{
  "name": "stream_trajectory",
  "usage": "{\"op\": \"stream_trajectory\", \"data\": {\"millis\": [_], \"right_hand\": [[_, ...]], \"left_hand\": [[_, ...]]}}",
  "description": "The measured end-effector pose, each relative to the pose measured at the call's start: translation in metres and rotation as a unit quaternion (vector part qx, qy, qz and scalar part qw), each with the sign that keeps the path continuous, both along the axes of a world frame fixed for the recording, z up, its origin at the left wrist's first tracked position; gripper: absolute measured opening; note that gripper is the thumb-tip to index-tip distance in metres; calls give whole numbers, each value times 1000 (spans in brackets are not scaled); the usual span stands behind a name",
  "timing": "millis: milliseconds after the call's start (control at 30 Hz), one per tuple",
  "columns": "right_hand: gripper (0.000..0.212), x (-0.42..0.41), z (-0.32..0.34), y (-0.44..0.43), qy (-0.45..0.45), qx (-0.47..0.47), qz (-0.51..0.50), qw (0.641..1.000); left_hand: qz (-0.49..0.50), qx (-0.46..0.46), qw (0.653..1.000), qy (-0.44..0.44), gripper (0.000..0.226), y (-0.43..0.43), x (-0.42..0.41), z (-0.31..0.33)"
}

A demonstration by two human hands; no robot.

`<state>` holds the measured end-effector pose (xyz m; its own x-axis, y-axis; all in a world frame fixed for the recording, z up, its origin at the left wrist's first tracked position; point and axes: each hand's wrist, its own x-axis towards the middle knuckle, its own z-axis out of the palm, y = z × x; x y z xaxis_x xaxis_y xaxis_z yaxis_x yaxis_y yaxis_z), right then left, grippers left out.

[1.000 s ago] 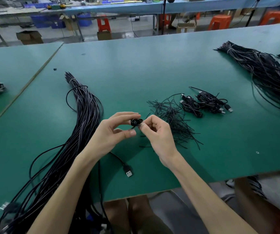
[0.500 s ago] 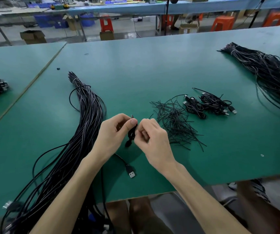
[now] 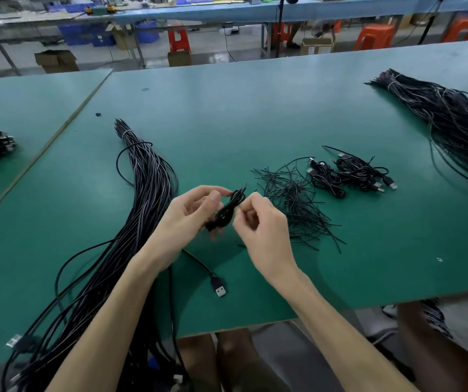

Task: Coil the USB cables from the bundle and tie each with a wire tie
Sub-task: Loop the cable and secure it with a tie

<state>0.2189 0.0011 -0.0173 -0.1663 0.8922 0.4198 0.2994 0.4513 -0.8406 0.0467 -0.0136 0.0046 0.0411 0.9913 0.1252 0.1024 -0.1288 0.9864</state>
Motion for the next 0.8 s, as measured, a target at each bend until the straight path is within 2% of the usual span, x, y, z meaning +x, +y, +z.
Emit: {"op": "stream_trajectory", "data": {"millis": [100, 333, 600, 800], "right_hand": [[21, 0, 0, 2, 20, -49, -2, 999], [17, 3, 0, 5, 92, -123, 8, 988], [19, 7, -1, 8, 122, -137, 2, 983], [13, 4, -1, 8, 99, -135, 16, 986]], "left_hand": [[-15, 13, 1000, 12, 34, 1, 3, -5], [61, 88, 993, 53, 34, 0, 5, -9], [-2, 101, 994, 42, 49, -4, 7, -2], [44, 124, 988, 83, 43, -4, 8, 0]]}}
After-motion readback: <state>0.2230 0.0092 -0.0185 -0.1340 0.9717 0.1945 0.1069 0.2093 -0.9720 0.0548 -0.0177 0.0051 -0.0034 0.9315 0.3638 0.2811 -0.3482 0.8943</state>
